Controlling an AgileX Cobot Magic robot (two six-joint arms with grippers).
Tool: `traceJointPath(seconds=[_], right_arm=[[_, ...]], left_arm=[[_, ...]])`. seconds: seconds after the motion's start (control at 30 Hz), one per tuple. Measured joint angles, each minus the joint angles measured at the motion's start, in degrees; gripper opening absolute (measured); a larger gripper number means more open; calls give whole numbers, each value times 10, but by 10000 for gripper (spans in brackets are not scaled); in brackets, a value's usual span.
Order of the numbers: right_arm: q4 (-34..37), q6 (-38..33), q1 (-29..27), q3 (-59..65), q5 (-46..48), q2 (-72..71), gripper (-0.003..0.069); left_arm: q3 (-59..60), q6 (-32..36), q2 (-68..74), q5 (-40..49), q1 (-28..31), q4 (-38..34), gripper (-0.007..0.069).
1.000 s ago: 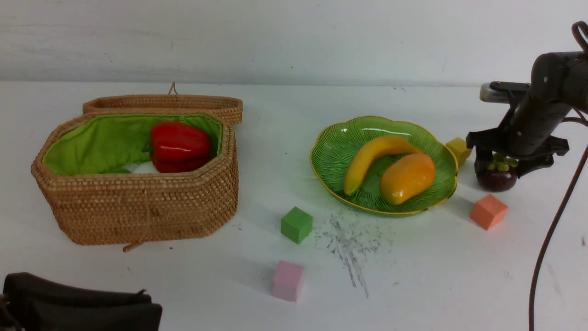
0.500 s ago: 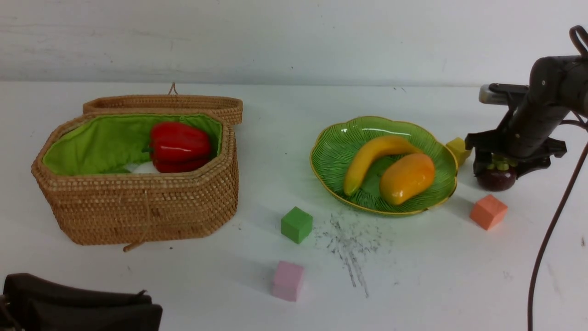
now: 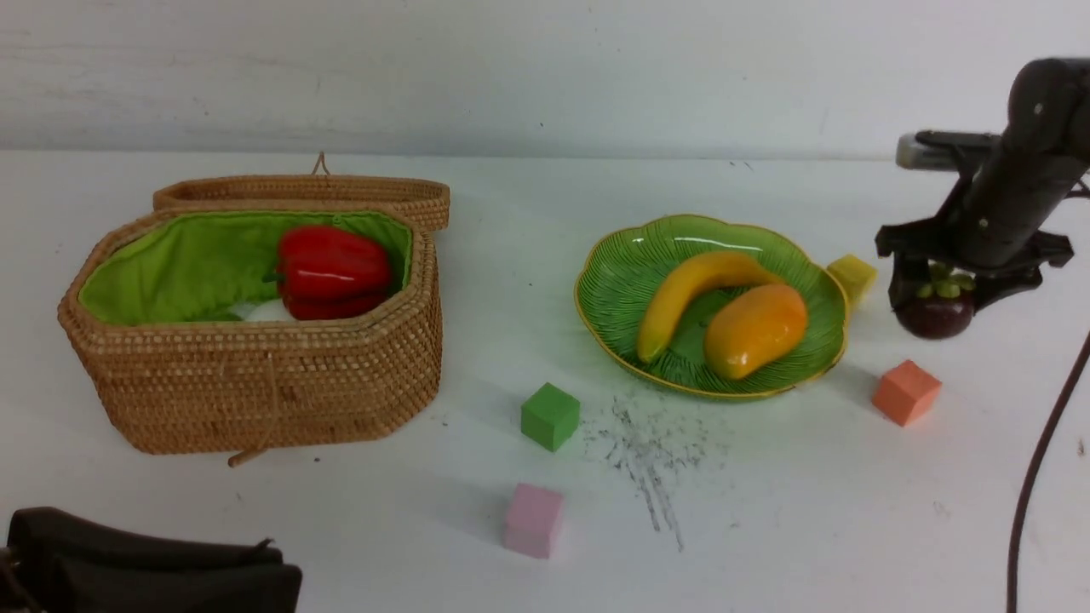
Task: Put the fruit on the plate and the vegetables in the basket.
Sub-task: Use the right arm to grab a mangosteen and put it into the right plate
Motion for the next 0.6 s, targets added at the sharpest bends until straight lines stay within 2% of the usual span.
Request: traceJointPath(seconds=[0.13, 0.27, 0.37, 0.6], right_arm=[[36, -2, 11, -6, 17, -58, 561], [106, -28, 52, -8, 14, -84, 561], [151, -56, 105, -9, -23, -73, 561], [164, -69, 180, -9, -145, -7, 561]], left_arm=[[0, 0, 0, 0, 0, 12, 51], [0, 0, 0, 0, 0, 23, 51], [0, 0, 0, 0, 0, 26, 51], [0, 0, 0, 0, 0, 26, 51]])
